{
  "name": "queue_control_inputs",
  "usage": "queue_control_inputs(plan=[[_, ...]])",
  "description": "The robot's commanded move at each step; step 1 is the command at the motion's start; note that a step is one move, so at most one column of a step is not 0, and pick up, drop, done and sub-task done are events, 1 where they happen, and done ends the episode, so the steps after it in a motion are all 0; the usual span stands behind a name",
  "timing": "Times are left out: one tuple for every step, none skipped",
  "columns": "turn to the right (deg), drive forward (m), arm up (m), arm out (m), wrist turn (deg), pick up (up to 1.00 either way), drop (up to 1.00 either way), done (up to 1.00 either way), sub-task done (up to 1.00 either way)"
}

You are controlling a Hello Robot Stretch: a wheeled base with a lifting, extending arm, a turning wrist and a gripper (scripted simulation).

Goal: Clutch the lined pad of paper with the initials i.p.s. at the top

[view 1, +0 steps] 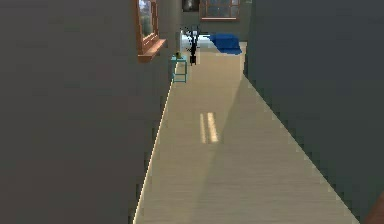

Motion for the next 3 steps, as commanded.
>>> queue_control_inputs(plan=[[0.0,0.00,0.00,0.00,45.0,0.00,0.00,0.00,0.00],[0.0,0.00,0.00,0.00,36.0,0.00,0.00,0.00,0.00],[0.0,0.00,-0.30,0.00,0.0,0.00,0.00,0.00,0.00]])
